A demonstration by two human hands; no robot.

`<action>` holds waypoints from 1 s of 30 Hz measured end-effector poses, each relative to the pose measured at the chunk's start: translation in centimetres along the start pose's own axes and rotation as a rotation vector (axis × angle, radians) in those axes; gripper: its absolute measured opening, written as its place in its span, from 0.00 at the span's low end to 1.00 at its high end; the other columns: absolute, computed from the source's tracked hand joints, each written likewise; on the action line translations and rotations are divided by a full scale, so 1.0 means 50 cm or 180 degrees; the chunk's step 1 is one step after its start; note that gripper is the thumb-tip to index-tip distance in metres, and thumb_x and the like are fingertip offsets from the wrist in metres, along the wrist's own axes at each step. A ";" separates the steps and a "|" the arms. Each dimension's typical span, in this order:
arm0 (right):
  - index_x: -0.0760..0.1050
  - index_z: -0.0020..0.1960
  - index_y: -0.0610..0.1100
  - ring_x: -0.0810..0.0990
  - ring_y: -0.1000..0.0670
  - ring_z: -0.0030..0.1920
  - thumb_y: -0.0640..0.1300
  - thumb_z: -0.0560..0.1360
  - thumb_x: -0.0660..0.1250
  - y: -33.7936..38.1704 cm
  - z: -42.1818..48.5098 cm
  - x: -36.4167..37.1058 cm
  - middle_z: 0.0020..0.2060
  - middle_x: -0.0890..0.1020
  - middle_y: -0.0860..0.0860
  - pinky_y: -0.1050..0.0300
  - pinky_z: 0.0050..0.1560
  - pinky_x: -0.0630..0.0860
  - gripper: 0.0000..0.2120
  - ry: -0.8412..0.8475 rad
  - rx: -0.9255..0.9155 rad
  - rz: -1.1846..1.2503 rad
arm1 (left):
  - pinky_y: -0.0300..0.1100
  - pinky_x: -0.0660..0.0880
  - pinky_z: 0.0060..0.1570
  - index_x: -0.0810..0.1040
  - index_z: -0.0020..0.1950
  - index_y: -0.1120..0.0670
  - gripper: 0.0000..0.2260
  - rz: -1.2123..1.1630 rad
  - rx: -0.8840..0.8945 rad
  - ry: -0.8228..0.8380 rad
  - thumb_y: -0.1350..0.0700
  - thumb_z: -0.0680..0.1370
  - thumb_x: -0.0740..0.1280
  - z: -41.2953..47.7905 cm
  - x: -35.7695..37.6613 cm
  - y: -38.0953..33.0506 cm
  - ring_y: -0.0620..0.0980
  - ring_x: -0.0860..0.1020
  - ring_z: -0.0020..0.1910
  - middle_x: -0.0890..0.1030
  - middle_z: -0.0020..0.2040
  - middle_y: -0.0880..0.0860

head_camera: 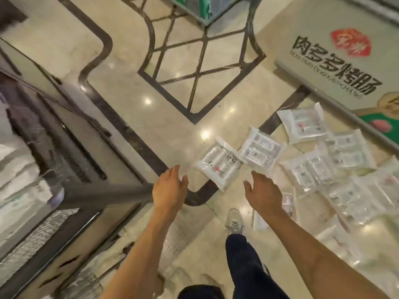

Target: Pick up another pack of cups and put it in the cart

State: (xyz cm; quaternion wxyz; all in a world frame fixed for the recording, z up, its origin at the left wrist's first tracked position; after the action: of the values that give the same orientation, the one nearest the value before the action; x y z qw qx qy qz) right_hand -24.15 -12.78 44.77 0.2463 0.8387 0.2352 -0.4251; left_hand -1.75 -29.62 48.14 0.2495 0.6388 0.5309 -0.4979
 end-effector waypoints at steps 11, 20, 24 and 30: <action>0.69 0.70 0.45 0.77 0.43 0.63 0.56 0.82 0.56 -0.129 0.487 0.472 0.63 0.79 0.46 0.48 0.59 0.72 0.21 0.0450 0.0499 0.0057 | 0.53 0.64 0.71 0.66 0.76 0.53 0.23 0.1086 0.0614 0.0753 0.44 0.84 0.54 0.523 0.578 -0.021 0.57 0.72 0.70 0.74 0.73 0.54; 0.64 0.72 0.42 0.77 0.42 0.61 0.63 0.81 0.55 -0.204 0.754 0.942 0.60 0.79 0.45 0.48 0.54 0.71 0.29 0.0471 0.1101 0.0377 | 0.53 0.70 0.60 0.73 0.67 0.58 0.28 0.1798 0.0846 0.0619 0.37 0.82 0.54 0.858 1.038 0.110 0.59 0.77 0.61 0.80 0.61 0.57; 0.52 0.79 0.40 0.76 0.39 0.66 0.69 0.78 0.54 -0.221 0.802 1.044 0.65 0.77 0.42 0.44 0.61 0.71 0.42 0.0394 0.1404 0.0921 | 0.54 0.70 0.58 0.67 0.71 0.57 0.41 0.1619 0.0776 0.0867 0.24 0.74 0.52 0.948 1.145 0.143 0.60 0.77 0.61 0.78 0.64 0.57; 0.65 0.66 0.37 0.78 0.42 0.56 0.63 0.73 0.71 -0.222 0.812 1.107 0.56 0.78 0.44 0.54 0.50 0.70 0.36 0.0205 0.2139 0.2897 | 0.44 0.67 0.50 0.63 0.73 0.54 0.42 -0.1058 -0.0158 0.1545 0.33 0.70 0.73 0.928 1.188 0.186 0.52 0.73 0.60 0.72 0.64 0.52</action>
State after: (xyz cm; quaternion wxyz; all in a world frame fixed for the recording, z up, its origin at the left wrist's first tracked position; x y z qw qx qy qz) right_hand -25.86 -18.89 -24.50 0.1169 0.9004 -0.2909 -0.3017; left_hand -13.89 -46.32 -24.97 0.0459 0.6371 0.6844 -0.3514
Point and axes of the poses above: each hand's wrist, its own z-axis towards the middle knuckle, its own x-axis out of the palm, y = z × x, the point moved 7 cm from there along z, towards the middle knuckle
